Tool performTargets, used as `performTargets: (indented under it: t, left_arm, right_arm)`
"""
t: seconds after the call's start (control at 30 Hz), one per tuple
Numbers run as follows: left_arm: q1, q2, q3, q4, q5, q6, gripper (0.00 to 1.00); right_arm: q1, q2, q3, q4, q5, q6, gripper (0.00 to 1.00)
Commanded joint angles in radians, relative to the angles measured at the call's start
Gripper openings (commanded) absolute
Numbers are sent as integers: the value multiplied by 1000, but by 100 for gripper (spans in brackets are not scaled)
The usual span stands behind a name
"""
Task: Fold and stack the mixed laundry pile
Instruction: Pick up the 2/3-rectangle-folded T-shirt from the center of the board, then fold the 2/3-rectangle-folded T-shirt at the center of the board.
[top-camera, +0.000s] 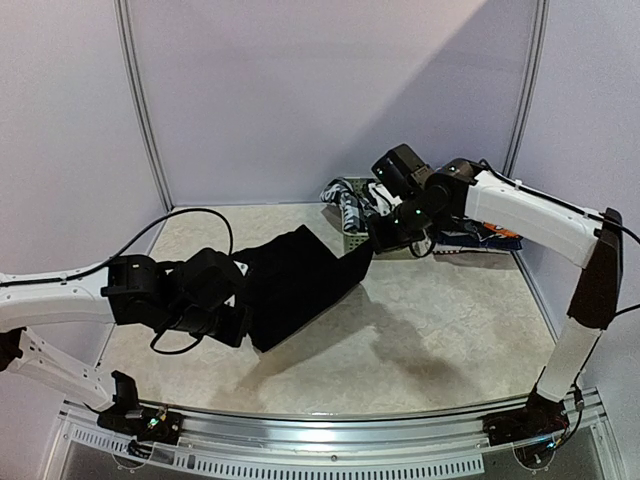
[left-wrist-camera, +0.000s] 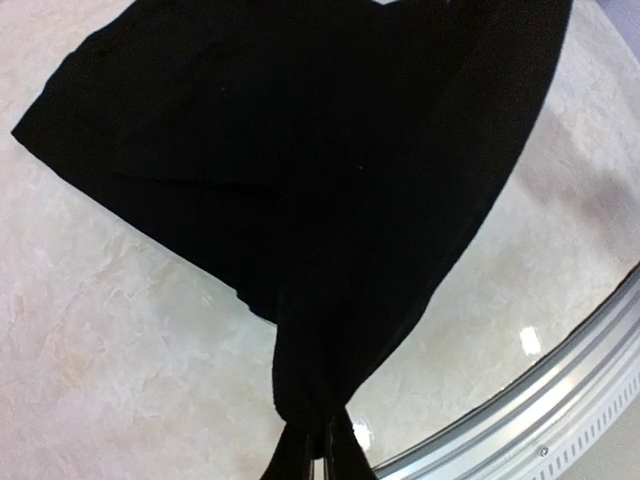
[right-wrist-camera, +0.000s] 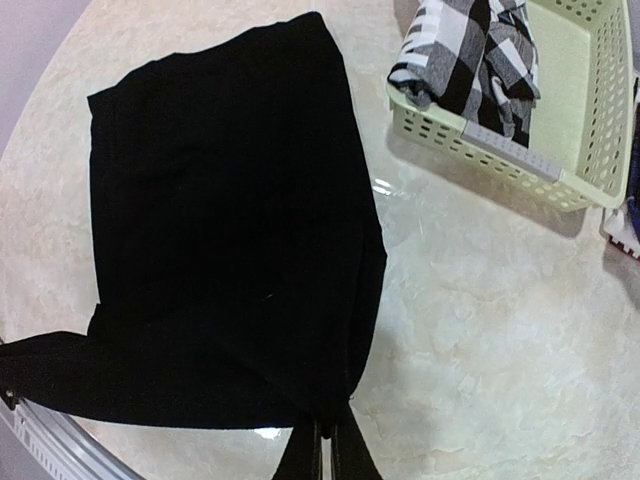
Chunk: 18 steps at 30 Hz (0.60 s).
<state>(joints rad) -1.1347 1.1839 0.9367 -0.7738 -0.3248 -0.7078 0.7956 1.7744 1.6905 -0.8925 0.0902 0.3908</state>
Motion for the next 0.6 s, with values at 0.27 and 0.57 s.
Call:
performTargets:
  t: [0.27,0.57]
  left_arm:
    - [256,-10,47,-5,75,147,0]
    - [421,63,77,25,106,202,0]
  right_arm:
    - [-78,326,500,-166,27,-105,0]
    - [-108,509,729,-85,-42,-175,0]
